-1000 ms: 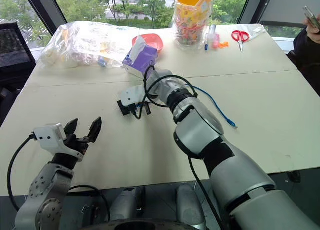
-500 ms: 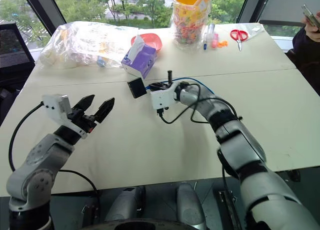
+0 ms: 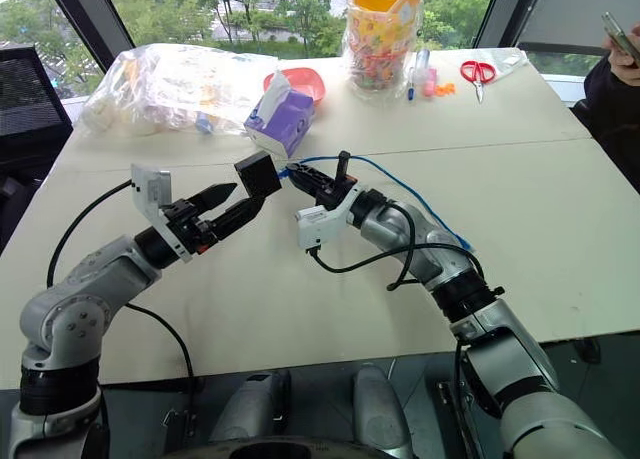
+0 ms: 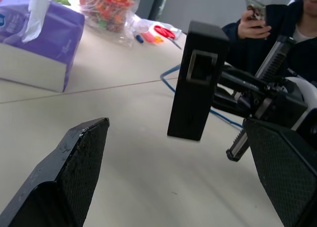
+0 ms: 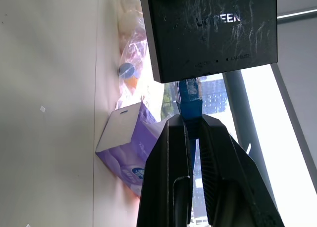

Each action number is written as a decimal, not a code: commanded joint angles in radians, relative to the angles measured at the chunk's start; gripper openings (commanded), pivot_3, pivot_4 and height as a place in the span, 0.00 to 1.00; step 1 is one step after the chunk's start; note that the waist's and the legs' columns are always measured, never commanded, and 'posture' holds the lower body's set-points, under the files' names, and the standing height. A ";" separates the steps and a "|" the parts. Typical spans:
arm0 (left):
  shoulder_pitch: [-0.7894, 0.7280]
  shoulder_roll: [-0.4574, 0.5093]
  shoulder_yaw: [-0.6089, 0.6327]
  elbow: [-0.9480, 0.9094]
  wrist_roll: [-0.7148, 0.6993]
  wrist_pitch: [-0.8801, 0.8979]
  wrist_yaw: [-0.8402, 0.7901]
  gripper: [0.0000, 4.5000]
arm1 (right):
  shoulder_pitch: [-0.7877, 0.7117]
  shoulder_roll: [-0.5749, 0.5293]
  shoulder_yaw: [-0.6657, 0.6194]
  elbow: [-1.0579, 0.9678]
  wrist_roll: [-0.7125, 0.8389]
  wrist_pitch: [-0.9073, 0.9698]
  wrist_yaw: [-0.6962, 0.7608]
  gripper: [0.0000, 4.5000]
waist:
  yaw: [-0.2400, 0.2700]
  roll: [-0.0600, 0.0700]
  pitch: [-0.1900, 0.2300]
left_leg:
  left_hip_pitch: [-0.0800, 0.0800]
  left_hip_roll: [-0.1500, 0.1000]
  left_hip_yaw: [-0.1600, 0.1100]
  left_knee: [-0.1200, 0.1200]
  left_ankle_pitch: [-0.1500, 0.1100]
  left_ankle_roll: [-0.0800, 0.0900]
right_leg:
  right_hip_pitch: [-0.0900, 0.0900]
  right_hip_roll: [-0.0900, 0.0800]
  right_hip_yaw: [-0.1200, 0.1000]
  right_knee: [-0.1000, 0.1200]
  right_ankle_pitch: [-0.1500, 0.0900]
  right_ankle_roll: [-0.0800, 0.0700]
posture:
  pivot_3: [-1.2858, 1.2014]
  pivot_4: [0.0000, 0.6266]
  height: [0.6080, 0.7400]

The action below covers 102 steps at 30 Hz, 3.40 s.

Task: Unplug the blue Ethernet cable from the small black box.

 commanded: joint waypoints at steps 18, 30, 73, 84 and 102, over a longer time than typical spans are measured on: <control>0.008 -0.006 -0.016 -0.012 0.000 -0.021 -0.071 0.11 | 0.013 -0.018 -0.013 -0.090 0.025 -0.057 0.053 0.00 | 0.013 -0.001 0.001 | 0.000 0.000 0.000 0.006 0.000 0.000 | 0.003 0.000 0.000 0.000 -0.001 -0.002 | 0.52 0.24 0.90; 0.023 0.041 -0.012 -0.012 0.029 -0.026 -0.093 0.11 | -0.014 -0.028 -0.022 -0.032 0.118 -0.075 0.142 0.70 | 0.013 -0.003 0.002 | 0.000 0.000 0.000 0.006 0.000 0.000 | 0.003 0.000 0.000 0.000 -0.002 -0.004 | 0.52 0.24 0.90; -0.009 0.294 0.005 0.013 0.006 -0.062 -0.546 0.11 | -0.281 0.048 -0.120 0.103 1.181 0.974 1.377 0.81 | 0.011 -0.002 0.017 | -0.003 0.001 -0.001 0.005 -0.001 0.001 | 0.000 -0.001 -0.002 -0.002 0.000 -0.001 | 0.52 0.24 0.90; -0.024 0.283 0.006 0.035 0.020 -0.072 -0.540 0.11 | -0.303 0.075 -0.126 0.136 1.163 0.985 1.389 0.05 | 0.011 -0.002 0.017 | -0.003 0.001 -0.001 0.005 -0.001 0.001 | 0.000 -0.001 -0.002 -0.002 0.000 0.000 | 0.52 0.24 0.90; -0.013 0.273 0.000 0.029 0.028 -0.088 -0.527 0.11 | -0.326 0.072 -0.140 0.135 1.174 1.058 1.429 0.34 | 0.011 -0.002 0.017 | -0.003 0.001 -0.001 0.005 -0.001 0.001 | 0.000 -0.001 -0.002 -0.002 0.000 0.000 | 0.52 0.24 0.90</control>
